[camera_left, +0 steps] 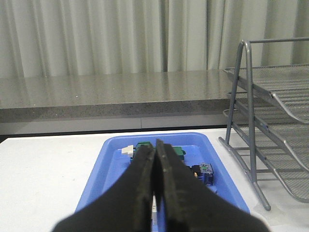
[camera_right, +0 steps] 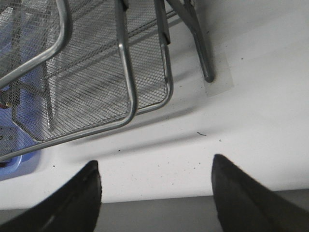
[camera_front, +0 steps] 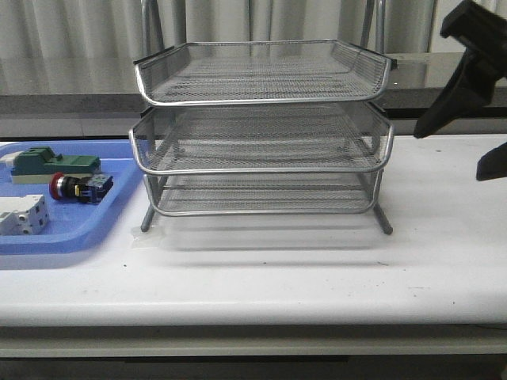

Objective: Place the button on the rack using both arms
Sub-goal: 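Reach the right gripper to the middle wire tray and grip its rim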

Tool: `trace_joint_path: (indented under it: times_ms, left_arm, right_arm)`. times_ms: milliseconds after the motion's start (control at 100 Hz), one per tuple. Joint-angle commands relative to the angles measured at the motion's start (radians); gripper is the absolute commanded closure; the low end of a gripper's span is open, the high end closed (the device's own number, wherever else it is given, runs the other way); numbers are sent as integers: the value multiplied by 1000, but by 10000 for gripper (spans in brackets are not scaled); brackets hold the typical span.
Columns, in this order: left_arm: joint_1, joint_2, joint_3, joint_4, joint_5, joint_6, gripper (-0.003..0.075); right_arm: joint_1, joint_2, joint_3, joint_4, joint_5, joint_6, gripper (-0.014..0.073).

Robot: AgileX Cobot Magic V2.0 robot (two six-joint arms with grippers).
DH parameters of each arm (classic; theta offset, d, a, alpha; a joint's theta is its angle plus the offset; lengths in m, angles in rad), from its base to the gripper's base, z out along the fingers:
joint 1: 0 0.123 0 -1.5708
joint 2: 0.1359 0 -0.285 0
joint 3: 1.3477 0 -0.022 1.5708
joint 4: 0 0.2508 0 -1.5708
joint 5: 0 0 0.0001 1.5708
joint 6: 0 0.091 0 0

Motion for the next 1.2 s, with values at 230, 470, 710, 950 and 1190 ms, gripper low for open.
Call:
trace_joint_path:
  times_ms: [230,470,710,950,1190]
  left_arm:
    - [-1,-30,33,0,-74,-7,741]
    - [-1,-30,33,0,-74,-7,741]
    - [-1,-30,33,0,-74,-7,741]
    - [-1,-30,33,0,-74,-7,741]
    - [-1,-30,33,0,-74,-7,741]
  right_arm:
    - [15,122,-116,241,-37,-232,95]
    - [15,217,-191,303,0,-296,95]
    - [15,305,-254,307,44,-307,95]
    - [15,351,-295,416,78,-419,95]
    - [15,384,-295,479,87,-464,247]
